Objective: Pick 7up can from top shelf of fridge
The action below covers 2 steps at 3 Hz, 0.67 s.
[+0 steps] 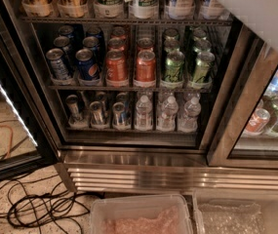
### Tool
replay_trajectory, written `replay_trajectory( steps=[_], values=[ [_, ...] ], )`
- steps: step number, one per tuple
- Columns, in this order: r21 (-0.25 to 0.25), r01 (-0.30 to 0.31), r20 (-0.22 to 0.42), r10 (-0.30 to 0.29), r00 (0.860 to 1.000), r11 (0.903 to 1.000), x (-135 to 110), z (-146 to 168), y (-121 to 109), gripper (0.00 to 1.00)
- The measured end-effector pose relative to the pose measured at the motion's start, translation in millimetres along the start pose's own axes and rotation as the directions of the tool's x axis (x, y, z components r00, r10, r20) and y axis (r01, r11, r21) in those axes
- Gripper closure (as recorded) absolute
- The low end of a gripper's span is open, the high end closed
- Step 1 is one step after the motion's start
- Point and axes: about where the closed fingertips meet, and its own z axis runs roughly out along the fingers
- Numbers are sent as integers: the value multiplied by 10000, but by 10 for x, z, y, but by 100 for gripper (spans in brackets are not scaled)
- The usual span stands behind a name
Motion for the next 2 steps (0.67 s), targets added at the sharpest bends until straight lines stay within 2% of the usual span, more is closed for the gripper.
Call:
replay_trajectory(
  steps=[2],
  values=[
    [401, 54, 319, -66, 9995, 9992, -172, 218, -135, 25]
  ],
)
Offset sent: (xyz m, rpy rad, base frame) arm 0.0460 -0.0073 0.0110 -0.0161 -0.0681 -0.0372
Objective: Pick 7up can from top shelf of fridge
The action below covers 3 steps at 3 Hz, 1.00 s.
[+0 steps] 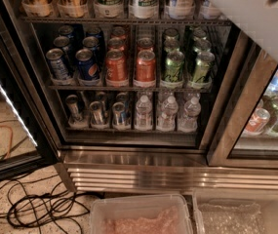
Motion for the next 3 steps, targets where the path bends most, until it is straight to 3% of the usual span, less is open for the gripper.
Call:
replay_trajectory(
  steps=[1, 2, 3],
  values=[
    [173, -156, 139, 154, 9998, 9997, -66, 64, -92, 24],
    [139, -175, 148, 173, 9997, 9998, -51, 121, -130, 42],
    [138, -174, 148, 172, 9997, 9998, -52, 121, -130, 66]
  ],
)
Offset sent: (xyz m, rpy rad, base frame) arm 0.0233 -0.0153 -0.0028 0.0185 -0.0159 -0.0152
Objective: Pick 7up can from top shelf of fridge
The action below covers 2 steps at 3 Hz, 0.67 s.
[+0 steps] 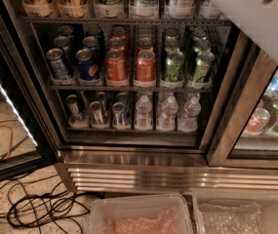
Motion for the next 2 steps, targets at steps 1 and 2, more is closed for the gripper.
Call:
replay_trajectory(
  steps=[1, 2],
  values=[
    [-1, 0, 0, 0, 10000, 10000, 0, 0, 0, 89],
    [-289, 195, 9, -195, 9998, 9994, 17, -59, 24, 100]
  ],
)
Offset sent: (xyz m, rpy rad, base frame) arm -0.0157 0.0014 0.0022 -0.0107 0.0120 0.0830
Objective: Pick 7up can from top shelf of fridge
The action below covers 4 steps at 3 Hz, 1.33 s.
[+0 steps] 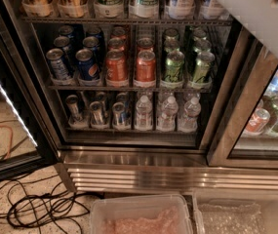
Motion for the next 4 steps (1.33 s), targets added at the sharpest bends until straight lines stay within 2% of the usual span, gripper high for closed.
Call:
replay_trajectory(
  steps=[1, 2, 3, 4],
  values=[
    [-196, 58, -41, -59, 10000, 9998, -12, -169, -57, 100],
    [-797, 160, -355, -189, 9992, 9967, 42, -329, -19, 100],
    [-1804, 190, -888, -355, 9954, 9834, 119, -585, -17, 100],
    [-2573, 81, -1096, -376, 9933, 9663, 105, -721, 20, 100]
  ],
)
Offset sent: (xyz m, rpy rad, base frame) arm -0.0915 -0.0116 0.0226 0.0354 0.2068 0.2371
